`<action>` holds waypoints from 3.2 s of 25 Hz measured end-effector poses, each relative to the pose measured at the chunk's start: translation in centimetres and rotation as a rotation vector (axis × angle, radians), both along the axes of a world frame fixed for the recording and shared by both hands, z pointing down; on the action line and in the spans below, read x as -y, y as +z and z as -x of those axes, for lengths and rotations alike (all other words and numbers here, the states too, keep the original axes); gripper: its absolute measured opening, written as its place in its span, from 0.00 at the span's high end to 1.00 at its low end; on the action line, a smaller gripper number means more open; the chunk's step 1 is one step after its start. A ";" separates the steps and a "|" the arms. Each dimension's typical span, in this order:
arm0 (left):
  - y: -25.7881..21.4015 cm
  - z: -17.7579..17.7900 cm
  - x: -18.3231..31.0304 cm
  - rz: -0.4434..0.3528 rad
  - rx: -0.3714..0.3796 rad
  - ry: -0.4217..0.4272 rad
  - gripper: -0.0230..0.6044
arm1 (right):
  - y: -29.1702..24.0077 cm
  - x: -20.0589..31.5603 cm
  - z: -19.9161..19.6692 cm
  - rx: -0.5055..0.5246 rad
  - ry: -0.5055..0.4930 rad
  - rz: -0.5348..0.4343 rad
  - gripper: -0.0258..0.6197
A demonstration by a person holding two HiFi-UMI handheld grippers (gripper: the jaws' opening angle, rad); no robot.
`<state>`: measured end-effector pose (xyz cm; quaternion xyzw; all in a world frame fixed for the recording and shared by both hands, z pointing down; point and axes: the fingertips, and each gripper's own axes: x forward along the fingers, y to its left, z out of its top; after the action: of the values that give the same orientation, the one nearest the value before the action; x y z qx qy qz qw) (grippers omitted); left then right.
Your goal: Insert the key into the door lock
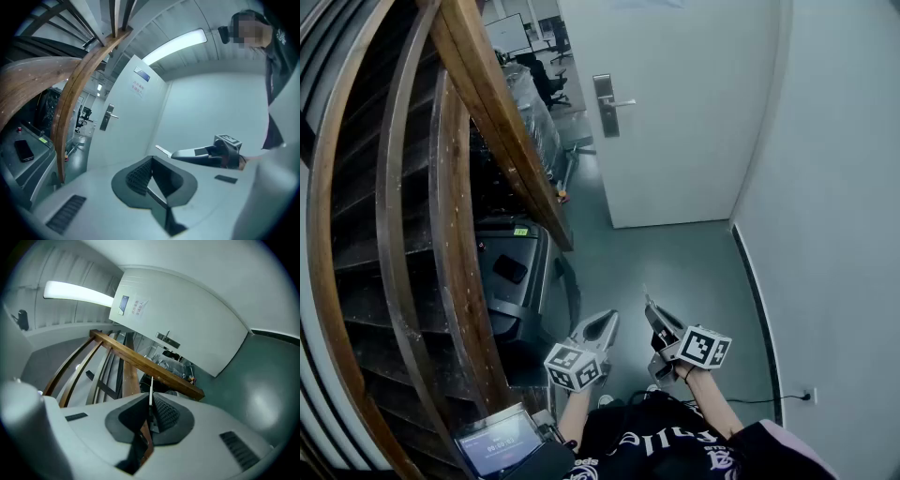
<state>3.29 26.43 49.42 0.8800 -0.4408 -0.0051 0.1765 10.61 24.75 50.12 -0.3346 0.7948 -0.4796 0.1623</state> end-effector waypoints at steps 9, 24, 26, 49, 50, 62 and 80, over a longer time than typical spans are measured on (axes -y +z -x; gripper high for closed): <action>1.2 -2.1 1.6 0.039 0.012 0.024 0.96 | 1.3 3.7 -1.9 0.013 0.011 0.020 0.90; 1.0 5.4 19.7 0.020 0.019 0.101 0.96 | 1.5 19.8 5.0 -0.005 0.073 0.016 0.90; 0.3 7.1 22.8 0.005 0.022 0.117 0.96 | 0.9 22.6 6.7 0.005 0.092 0.012 0.90; 1.7 13.6 43.7 0.027 -0.004 0.099 0.96 | -0.6 48.8 11.9 -0.039 0.117 -0.037 0.90; 1.6 13.6 44.9 0.021 -0.004 0.086 0.96 | -0.7 50.4 11.8 -0.028 0.109 -0.038 0.90; -0.4 10.8 56.9 -0.055 -0.039 -0.049 0.96 | -0.4 65.1 10.2 0.041 0.026 -0.049 0.90; 0.3 13.2 65.2 -0.016 -0.021 0.070 0.96 | 1.0 76.9 12.2 0.198 0.167 0.044 0.90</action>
<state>-9.96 -38.76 49.67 0.8962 -0.4079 -0.0117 0.1743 -1.62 -52.12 51.15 -0.3542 0.7335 -0.5124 0.2721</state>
